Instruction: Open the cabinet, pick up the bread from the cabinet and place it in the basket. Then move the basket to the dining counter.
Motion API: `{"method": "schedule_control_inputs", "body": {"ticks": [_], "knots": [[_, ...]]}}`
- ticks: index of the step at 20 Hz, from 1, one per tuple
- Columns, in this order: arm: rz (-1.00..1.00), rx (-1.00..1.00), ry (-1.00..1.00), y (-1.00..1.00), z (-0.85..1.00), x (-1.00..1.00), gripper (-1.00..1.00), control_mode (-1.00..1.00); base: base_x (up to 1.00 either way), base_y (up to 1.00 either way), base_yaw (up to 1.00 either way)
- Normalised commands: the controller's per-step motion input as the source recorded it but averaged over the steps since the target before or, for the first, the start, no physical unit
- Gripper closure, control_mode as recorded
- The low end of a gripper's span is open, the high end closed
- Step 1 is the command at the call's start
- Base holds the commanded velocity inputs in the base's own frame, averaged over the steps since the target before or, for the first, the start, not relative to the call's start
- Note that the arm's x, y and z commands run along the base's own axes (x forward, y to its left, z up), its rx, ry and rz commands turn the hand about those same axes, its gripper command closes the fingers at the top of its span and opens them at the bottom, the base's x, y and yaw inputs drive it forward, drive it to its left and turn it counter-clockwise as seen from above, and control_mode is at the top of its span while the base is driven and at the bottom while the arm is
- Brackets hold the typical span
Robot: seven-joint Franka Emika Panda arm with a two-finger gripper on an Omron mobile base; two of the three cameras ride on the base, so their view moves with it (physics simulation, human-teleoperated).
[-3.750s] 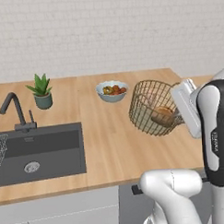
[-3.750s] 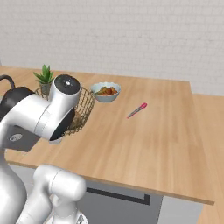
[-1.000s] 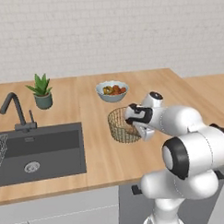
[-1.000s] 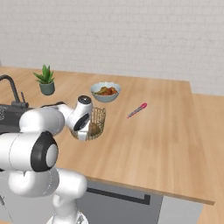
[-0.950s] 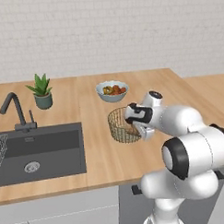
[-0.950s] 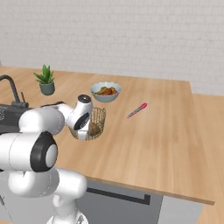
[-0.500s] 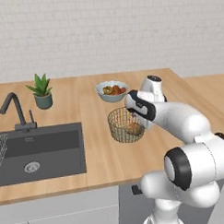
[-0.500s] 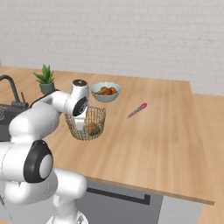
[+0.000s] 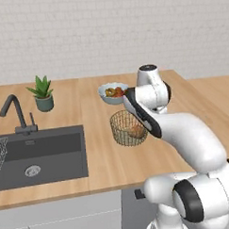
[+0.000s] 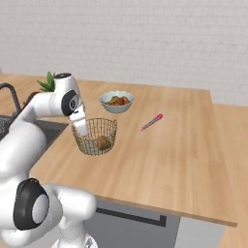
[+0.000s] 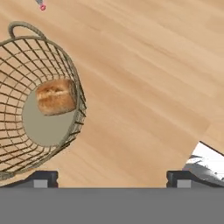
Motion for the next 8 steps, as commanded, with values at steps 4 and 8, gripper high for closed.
{"method": "schedule_control_inputs", "body": {"ticks": [4,8], "knots": [[0.44,-0.04,-0.21,0.00,0.00,-1.00,-1.00,-1.00,0.00,0.00,0.00],[0.46,-0.01,-0.15,0.00,0.02,-0.88,-1.00,-1.00,0.00,0.00,0.00]]}}
